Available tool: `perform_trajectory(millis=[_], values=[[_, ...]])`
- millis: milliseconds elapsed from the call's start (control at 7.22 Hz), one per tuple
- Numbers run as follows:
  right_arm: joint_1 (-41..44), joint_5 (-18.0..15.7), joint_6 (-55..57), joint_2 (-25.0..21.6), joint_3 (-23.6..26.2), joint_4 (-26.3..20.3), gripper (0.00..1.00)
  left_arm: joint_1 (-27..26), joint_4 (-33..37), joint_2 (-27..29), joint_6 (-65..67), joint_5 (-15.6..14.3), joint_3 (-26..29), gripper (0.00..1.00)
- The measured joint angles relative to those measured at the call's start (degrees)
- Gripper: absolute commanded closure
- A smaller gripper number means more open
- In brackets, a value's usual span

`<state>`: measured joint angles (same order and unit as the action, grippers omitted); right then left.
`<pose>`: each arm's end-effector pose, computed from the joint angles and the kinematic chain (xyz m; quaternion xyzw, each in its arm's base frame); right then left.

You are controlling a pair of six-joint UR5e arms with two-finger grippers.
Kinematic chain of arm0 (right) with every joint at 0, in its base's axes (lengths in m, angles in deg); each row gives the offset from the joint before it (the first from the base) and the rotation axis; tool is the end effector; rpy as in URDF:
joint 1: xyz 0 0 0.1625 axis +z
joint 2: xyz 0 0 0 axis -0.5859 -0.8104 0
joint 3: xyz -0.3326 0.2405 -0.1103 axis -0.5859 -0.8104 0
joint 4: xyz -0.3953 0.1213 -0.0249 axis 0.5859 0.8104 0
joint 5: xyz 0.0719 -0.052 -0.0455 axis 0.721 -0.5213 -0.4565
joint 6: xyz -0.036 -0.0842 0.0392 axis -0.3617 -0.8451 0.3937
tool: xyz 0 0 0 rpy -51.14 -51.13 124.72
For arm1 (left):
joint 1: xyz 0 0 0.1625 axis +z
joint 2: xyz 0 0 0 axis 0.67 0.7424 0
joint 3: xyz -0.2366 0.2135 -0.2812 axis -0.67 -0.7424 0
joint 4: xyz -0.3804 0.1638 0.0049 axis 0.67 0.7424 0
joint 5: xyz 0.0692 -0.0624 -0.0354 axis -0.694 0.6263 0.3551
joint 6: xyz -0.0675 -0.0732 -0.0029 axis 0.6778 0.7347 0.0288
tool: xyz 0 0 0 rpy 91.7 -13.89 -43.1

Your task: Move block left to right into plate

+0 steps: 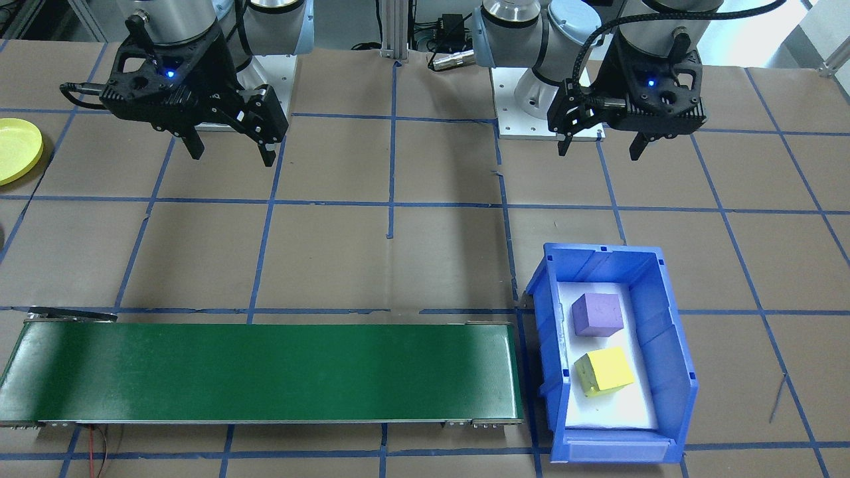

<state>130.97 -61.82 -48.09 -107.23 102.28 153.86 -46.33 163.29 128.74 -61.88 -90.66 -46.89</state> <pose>0.1793 -0.4714 0.5075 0.0748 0.9957 -0.0486 0.0250 -0.1157 -0.4751 0.5130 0.0434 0.9988 -0.0009 0.0213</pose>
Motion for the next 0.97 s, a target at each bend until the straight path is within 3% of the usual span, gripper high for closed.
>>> perform_trajectory(millis=[969], values=[[0.08,0.10,0.04,-0.10,0.09,0.00,0.00,-0.17,4.52,-0.44,-0.62,-0.07,0.44,0.00]])
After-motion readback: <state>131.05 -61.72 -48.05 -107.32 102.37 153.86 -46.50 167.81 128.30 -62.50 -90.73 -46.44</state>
